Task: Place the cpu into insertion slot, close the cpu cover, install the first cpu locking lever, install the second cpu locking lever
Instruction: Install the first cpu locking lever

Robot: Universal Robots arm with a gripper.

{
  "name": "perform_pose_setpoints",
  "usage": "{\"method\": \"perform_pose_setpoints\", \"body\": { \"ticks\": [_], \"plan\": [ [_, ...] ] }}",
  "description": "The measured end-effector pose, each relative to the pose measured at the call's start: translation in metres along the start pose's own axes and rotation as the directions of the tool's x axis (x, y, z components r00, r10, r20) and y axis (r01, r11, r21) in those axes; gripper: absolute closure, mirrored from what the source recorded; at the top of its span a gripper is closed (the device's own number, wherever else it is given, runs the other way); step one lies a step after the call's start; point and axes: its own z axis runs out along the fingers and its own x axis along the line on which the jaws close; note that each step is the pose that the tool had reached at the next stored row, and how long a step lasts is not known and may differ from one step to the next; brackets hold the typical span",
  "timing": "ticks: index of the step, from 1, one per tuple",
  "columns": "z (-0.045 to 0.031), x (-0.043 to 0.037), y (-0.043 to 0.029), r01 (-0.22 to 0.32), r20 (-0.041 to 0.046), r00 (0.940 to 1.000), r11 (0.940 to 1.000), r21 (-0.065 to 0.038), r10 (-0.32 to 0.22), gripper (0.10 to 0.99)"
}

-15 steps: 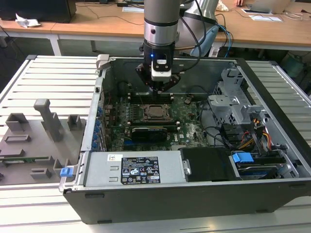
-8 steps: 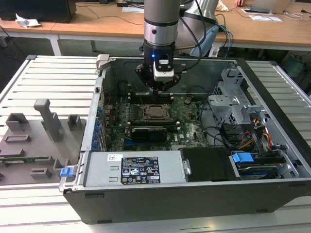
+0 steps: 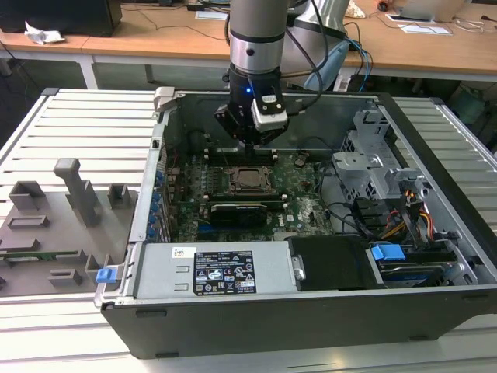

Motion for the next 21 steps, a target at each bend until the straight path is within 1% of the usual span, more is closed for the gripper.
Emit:
{"method": "perform_pose_setpoints", "body": {
  "ticks": [1, 2, 4, 5, 6, 8, 11, 12, 14, 17, 18, 20, 21],
  "plan": [
    [0.0, 0.0, 0.0, 0.01, -0.001, 1.0, 1.0, 0.0, -0.01, 0.98],
    [0.0001, 0.0, 0.0, 0.021, -0.0056, 0.9998, 0.9998, -0.001, -0.021, 0.98],
    [0.0001, 0.0, 0.0, 0.031, -0.0207, 0.9993, 0.9995, -0.003, -0.031, 0.98],
    [0.0002, 0.0, 0.0, 0.047, -0.0349, 0.9983, 0.9989, -0.003, -0.047, 0.98],
    [0.0003, 0.0001, 0.0, 0.062, -0.0358, 0.9974, 0.9981, -0.004, -0.062, 0.98],
    [0.0008, 0.0001, 0.0, 0.104, -0.036, 0.9939, 0.9945, -0.005, -0.105, 0.98],
    [0.0014, 0.0001, 0.0, 0.162, -0.0359, 0.9861, 0.9868, -0.007, -0.162, 0.98],
    [0.0015, 0.0, -0.0001, 0.188, -0.0364, 0.9814, 0.9821, -0.011, -0.189, 0.98],
    [0.0017, 0.0, 0.0, 0.211, -0.0369, 0.9767, 0.9773, -0.02, -0.212, 0.98],
    [0.0018, 0.0001, 0.0, 0.232, -0.033, 0.9719, 0.9723, -0.03, -0.233, 0.98],
    [0.0018, 0.0001, 0.0, 0.249, -0.031, 0.9678, 0.9679, -0.035, -0.25, 0.98],
    [0.0019, 0.0, 0.0001, 0.272, -0.0288, 0.9615, 0.9615, -0.038, -0.273, 0.98],
    [0.0018, 0.0001, 0.0, 0.285, -0.0261, 0.9579, 0.9578, -0.039, -0.286, 0.98]
  ]
}}
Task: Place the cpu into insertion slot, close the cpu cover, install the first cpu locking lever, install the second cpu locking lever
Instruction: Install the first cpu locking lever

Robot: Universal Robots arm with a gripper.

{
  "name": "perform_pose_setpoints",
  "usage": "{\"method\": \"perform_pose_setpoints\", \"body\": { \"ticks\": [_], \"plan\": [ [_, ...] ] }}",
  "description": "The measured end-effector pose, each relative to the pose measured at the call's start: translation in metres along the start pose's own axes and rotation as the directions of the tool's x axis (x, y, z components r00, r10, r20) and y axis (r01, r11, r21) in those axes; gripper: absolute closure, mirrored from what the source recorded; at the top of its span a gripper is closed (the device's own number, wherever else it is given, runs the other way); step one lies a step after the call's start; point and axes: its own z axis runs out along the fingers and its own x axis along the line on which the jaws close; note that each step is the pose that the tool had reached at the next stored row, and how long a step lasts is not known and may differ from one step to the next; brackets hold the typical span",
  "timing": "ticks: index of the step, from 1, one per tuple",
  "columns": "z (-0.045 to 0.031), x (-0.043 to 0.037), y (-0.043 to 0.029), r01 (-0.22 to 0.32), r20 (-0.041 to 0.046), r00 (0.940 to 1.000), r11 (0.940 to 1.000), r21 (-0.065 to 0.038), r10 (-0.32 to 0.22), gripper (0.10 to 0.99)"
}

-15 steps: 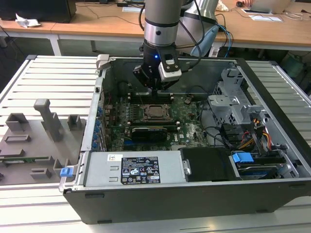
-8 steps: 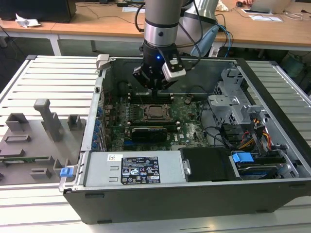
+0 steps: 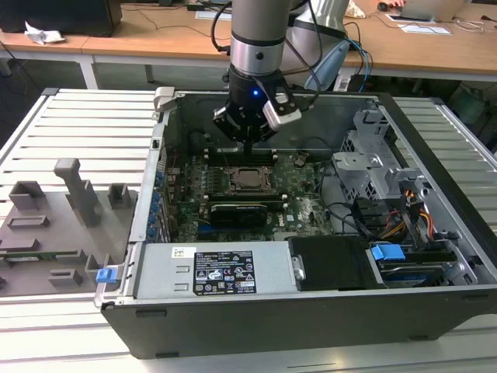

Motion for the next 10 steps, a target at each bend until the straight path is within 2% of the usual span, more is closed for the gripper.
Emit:
{"method": "perform_pose_setpoints", "body": {
  "ticks": [3, 6, 10],
  "plan": [
    [0.0002, 0.003, -0.0001, 0.008, 0.0088, 0.9999, 1.0, 0.0, -0.008, 0.98],
    [0.0003, 0.0097, -0.0001, 0.008, 0.0091, 0.9999, 1.0, -0.003, -0.008, 0.98],
    [0.0002, 0.0145, -0.0002, 0.008, 0.0099, 0.9999, 1.0, -0.003, -0.008, 0.98]
  ]
}}
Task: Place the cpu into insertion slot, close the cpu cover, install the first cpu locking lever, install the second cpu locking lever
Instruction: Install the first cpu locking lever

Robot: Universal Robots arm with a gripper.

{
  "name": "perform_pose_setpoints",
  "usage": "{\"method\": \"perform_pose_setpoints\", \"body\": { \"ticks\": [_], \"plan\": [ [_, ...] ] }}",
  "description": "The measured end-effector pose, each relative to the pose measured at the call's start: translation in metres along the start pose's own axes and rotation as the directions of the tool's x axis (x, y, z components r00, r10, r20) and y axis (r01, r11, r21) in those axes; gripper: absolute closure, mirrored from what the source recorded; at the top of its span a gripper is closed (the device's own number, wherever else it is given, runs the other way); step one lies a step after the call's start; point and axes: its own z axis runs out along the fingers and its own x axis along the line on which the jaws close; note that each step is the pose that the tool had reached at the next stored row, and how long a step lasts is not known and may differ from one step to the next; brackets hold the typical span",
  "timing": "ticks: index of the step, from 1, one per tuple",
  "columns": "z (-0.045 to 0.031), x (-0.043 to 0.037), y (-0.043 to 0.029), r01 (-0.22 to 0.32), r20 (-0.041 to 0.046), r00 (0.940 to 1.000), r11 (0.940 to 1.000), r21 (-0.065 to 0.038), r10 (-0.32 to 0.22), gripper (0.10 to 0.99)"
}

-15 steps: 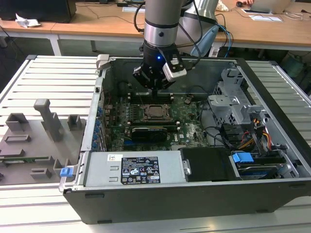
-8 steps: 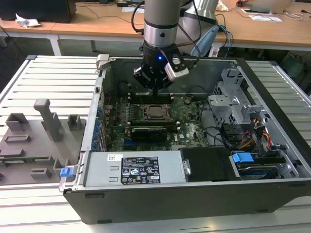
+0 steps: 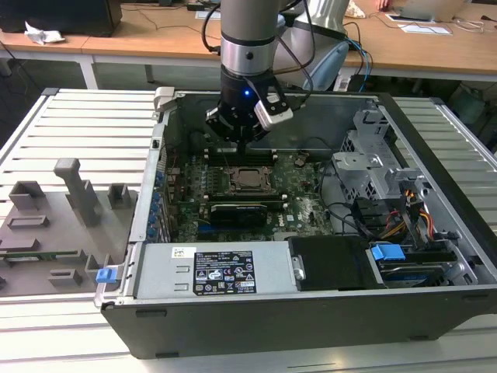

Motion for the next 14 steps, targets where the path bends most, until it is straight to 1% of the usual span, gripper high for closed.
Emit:
{"method": "perform_pose_setpoints", "body": {
  "ticks": [4, 6, 10, 14],
  "plan": [
    [-0.0001, 0.0056, 0.0, 0.0, 0.0013, 1.0, 1.0, 0.0, 0.0, 0.98],
    [-0.0001, 0.0109, 0.0, 0.0, 0.0022, 1.0, 1.0, 0.0, 0.0, 0.98],
    [-0.0002, 0.0157, 0.0, 0.0, 0.0022, 1.0, 1.0, 0.0, 0.0, 0.98],
    [-0.0003, 0.0259, 0.0, 0.0, 0.0023, 1.0, 1.0, 0.0, 0.0, 0.98]
  ]
}}
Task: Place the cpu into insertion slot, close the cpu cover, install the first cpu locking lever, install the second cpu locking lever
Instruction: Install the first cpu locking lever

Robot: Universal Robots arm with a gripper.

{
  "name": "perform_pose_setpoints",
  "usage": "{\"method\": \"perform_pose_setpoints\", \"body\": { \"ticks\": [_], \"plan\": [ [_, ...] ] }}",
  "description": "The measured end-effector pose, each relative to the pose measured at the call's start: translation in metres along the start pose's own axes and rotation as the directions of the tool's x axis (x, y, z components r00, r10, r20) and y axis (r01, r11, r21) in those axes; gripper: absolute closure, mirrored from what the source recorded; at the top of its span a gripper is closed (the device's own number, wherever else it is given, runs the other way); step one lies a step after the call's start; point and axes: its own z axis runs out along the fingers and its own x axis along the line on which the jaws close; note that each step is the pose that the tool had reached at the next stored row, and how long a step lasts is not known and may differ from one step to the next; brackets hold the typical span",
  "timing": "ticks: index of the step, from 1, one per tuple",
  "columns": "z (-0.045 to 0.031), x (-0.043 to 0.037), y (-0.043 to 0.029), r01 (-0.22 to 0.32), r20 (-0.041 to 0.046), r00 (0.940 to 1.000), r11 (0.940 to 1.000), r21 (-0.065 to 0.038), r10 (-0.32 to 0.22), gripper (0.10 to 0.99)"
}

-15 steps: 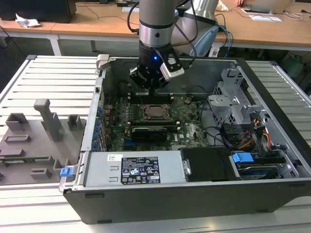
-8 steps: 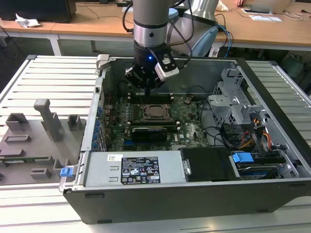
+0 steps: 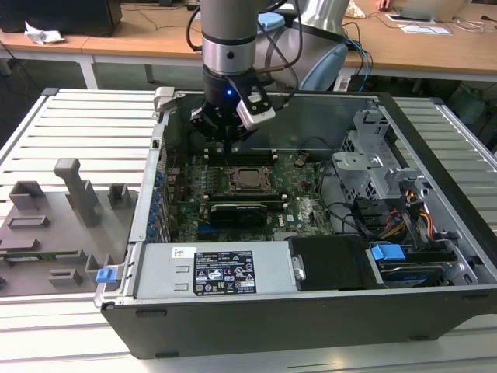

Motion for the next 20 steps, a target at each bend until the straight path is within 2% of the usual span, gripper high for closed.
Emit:
{"method": "perform_pose_setpoints", "body": {
  "ticks": [2, 6, 15, 20],
  "plan": [
    [-0.0001, 0.0061, 0.0, 0.0, 0.0001, 1.0, 1.0, 0.0, 0.0, 0.98],
    [-0.0002, 0.0128, 0.0, 0.0, 0.0001, 1.0, 1.0, 0.0, 0.0, 0.98],
    [-0.0002, 0.0224, 0.0005, 0.0, 0.0001, 1.0, 1.0, 0.0, 0.0, 0.98],
    [-0.0002, 0.0259, 0.0034, 0.0, 0.0001, 1.0, 1.0, 0.0, 0.0, 0.98]
  ]
}}
